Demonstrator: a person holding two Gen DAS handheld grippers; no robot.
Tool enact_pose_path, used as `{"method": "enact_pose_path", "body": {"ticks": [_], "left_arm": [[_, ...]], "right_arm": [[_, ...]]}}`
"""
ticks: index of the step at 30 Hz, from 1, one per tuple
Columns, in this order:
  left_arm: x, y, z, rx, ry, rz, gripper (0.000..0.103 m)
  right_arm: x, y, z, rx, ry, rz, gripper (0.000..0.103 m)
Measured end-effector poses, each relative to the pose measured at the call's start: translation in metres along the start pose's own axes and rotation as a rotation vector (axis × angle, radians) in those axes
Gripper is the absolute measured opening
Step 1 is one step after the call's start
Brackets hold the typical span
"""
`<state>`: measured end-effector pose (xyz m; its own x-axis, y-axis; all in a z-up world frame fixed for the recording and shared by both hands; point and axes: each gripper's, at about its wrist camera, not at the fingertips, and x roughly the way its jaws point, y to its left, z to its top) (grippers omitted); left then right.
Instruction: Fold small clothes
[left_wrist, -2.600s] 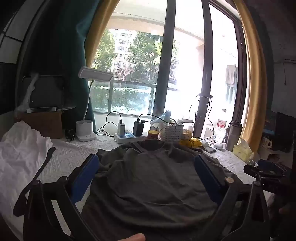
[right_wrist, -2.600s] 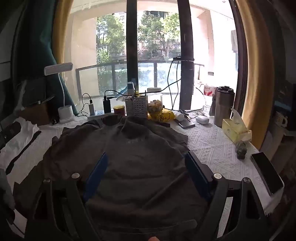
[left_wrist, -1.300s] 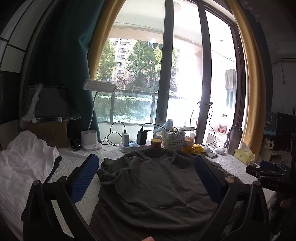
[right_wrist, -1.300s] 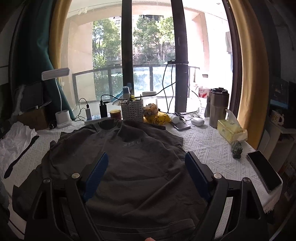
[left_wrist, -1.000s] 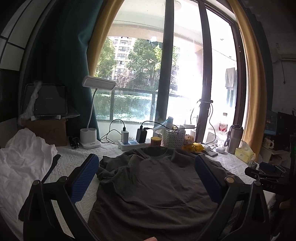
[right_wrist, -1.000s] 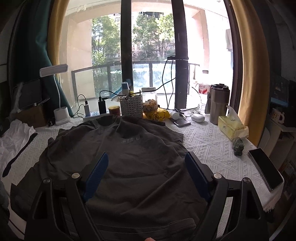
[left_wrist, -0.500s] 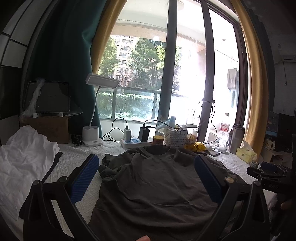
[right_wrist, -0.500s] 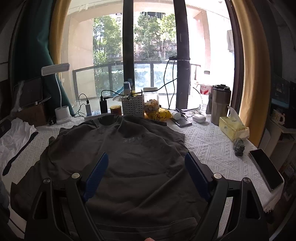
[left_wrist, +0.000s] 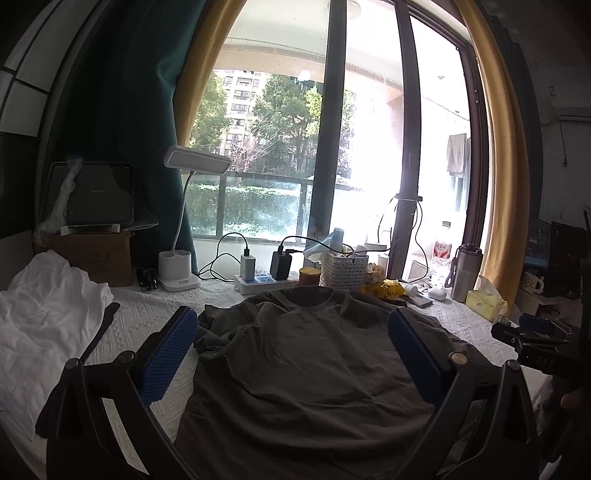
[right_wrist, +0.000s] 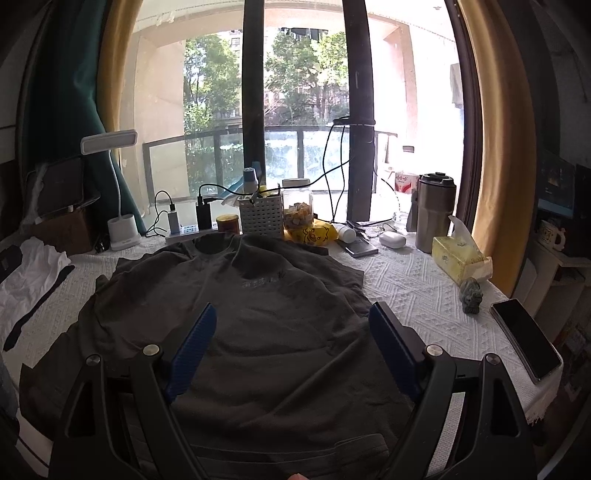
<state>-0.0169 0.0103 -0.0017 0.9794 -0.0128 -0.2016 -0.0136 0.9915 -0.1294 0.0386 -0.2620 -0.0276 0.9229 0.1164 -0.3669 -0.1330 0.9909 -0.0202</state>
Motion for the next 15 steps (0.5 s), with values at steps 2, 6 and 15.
{"method": "enact_pose_path", "body": {"ticks": [2, 6, 15], "left_arm": [[-0.0001, -0.0001, -0.0007, 0.002, 0.001, 0.000, 0.102], [-0.0001, -0.0001, -0.0012, -0.002, 0.004, 0.011, 0.102], [-0.0010, 0.0044, -0.0013, -0.013, 0.008, 0.036, 0.102]], "right_arm": [[-0.0003, -0.0007, 0.0002, 0.000, -0.001, 0.000, 0.087], [-0.0003, -0.0007, -0.0001, 0.000, 0.000, 0.000, 0.087], [0.0003, 0.0020, 0.0004, -0.003, 0.004, 0.006, 0.087]]}}
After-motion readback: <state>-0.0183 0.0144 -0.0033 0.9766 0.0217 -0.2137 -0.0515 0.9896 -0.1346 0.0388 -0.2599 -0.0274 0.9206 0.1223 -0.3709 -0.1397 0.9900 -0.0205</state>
